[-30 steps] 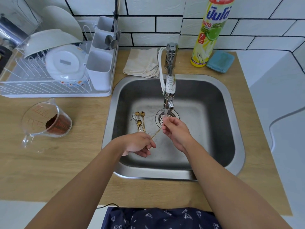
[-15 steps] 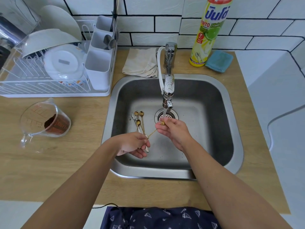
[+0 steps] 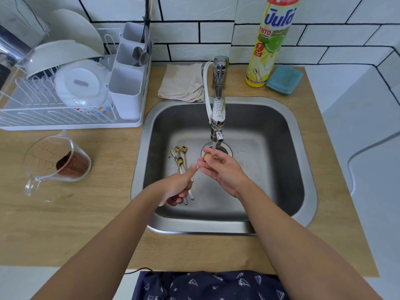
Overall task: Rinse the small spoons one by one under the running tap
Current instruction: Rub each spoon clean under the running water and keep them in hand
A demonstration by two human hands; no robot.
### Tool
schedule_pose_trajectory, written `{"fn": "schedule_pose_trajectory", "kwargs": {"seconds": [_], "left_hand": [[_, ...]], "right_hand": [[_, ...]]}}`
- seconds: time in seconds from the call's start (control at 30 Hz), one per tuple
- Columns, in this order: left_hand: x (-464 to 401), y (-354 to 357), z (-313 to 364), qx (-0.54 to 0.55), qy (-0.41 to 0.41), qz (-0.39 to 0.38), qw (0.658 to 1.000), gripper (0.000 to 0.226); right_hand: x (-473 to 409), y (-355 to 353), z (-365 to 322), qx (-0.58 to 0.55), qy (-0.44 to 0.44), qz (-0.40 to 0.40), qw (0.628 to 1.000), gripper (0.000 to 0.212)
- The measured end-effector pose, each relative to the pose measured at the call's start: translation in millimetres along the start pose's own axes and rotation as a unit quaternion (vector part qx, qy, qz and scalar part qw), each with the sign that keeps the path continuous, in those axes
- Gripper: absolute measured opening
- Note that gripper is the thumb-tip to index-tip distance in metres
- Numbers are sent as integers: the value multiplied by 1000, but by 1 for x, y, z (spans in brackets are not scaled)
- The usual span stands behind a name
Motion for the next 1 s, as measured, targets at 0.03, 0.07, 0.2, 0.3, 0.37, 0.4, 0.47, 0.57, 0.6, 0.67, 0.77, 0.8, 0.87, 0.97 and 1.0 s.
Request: {"fn": "schedule_pose_trajectory", "kwargs": {"seconds": [0.03,0.07,0.2,0.3,0.37,0.4,0.47,0.57,0.6,0.67,0.77,0.8,0.87,0.97,1.0], "left_hand": [[0,1,0,-5,-1,-3,1000,70],[-1,2,0,-12,2,-2,1000,70],[-3,7,1,3,21,-5,1000,61],[-2,8,1,13,15,-11,1000,59],[-1,7,0,9,11,-13,1000,60],[-1,8,-1,7,13,-16,1000,61],[-1,10,0,11,20,-20,1000,60],[-1,6,3,41,35,-11,999,54],[-1,4,4,49,41,-13,998,51],[0,5,7,65,50,-24,996,45],[-1,10,21,132,70,-19,989,26],[-2,13,30,175,86,-12,981,16],[-6,16,50,264,122,4,957,6],[-16,24,70,332,150,50,930,11],[-19,27,74,330,156,76,928,10]], "right_hand": [[0,0,-2,11,-12,4,1000,15],[-1,-2,-5,28,-27,19,999,13],[-3,-9,-13,116,-74,69,988,21],[-2,-8,-8,138,-74,58,986,16],[-1,-7,-6,146,-74,52,985,13],[-1,-7,-6,152,-77,56,984,11],[-1,-9,-8,159,-78,77,981,17],[-3,-10,-9,149,-60,68,985,23],[-2,-10,-8,144,-55,52,987,21],[0,-13,-11,150,-60,37,986,19],[1,-37,-21,130,-75,99,984,15],[1,-49,-24,99,-73,134,983,17],[3,-74,-28,37,-68,194,978,19],[7,-96,-32,-41,-69,234,969,12],[8,-98,-31,-68,-68,236,967,10]]}}
Point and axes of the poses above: each hand's wrist, its own x-axis away from the middle knuckle, its own y-axis out of the palm, z = x × y, the point moved 9 cm from there along -x, towards the middle knuckle, and after that the axes turned 9 degrees about z, right-handed, at the moved point
